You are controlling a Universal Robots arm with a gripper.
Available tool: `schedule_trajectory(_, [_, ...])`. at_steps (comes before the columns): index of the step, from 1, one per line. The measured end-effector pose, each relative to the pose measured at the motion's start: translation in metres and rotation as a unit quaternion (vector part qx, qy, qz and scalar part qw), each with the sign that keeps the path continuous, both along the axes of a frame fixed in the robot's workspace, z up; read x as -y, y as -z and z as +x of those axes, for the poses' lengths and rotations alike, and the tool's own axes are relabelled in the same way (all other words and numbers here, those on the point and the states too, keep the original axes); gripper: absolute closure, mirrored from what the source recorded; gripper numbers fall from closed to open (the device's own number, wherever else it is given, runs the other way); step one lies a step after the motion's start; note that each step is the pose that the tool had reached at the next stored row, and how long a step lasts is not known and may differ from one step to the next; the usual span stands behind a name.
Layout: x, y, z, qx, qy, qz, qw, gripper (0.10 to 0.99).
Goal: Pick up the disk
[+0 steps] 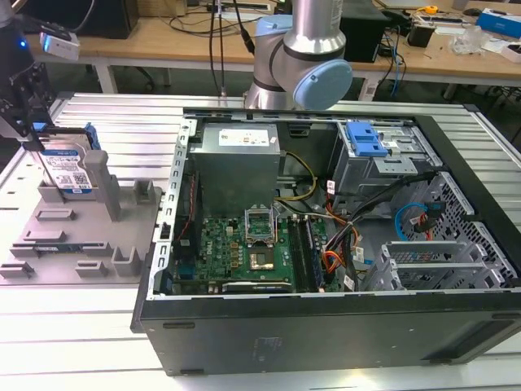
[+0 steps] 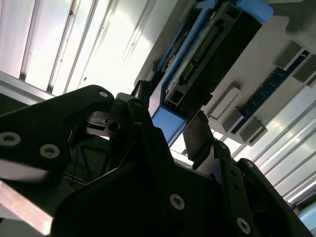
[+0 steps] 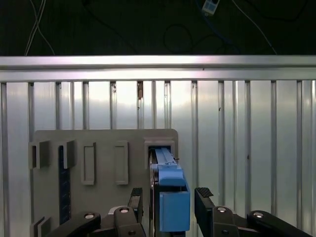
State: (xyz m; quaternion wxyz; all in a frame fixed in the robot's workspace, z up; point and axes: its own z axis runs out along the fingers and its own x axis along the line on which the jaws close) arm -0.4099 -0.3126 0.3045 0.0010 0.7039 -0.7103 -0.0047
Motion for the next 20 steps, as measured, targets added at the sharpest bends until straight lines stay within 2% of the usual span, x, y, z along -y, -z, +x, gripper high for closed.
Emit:
schedule_trajectory(2, [0.0, 0.004, 0.0, 0.0, 0.0, -0.0001, 1.0, 0.545])
schedule_trajectory(4, [-0.0001, 0.0047, 0.0, 0.0, 0.0, -0.0001, 1.0, 0.557])
schedule_trajectory(6, [-0.0001, 0.0047, 0.0, 0.0, 0.0, -0.0002, 1.0, 0.694])
schedule_trajectory(20, [-0.0001, 0.0052, 0.0, 0.0, 0.0, -0.0002, 1.0, 0.718])
